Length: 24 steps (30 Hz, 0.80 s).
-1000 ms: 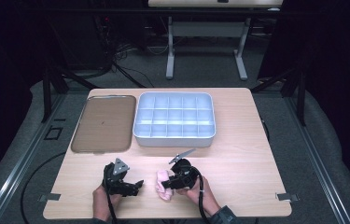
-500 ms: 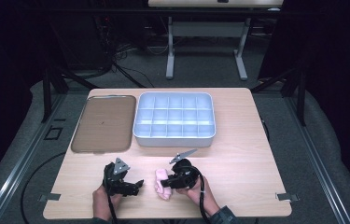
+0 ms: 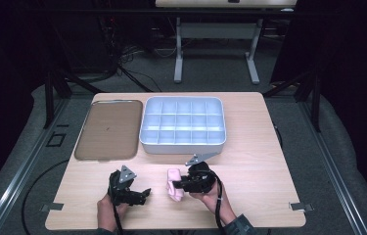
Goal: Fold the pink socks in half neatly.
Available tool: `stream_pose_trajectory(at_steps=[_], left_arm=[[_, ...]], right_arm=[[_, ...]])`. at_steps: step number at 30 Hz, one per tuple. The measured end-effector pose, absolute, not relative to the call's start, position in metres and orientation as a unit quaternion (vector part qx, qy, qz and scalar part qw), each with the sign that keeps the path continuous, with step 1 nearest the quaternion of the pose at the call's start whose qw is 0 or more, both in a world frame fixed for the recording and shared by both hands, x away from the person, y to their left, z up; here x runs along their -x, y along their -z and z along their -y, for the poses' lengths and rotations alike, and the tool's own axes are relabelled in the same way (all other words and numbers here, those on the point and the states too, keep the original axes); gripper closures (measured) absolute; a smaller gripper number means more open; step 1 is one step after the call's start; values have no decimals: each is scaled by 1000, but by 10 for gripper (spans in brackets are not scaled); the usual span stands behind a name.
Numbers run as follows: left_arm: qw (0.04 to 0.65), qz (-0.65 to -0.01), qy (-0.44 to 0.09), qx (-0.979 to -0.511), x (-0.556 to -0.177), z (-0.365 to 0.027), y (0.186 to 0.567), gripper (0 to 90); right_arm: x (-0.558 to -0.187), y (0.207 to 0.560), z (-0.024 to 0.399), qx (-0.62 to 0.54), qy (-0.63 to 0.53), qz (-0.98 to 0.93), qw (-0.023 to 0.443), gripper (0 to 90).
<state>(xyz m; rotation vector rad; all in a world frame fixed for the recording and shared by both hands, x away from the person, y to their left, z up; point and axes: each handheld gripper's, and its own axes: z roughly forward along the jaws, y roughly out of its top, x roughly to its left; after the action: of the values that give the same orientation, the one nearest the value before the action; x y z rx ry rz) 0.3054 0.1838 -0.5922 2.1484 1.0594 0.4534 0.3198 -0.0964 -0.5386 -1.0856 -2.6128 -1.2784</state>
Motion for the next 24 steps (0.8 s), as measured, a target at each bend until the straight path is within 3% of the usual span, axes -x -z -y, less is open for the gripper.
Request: stream_pose_trajectory(at_steps=[24], left_arm=[[345,-409,-175,-827,-305,-184,592,0]], right_arm=[[-330,506,131,369,401,835,-78,727]])
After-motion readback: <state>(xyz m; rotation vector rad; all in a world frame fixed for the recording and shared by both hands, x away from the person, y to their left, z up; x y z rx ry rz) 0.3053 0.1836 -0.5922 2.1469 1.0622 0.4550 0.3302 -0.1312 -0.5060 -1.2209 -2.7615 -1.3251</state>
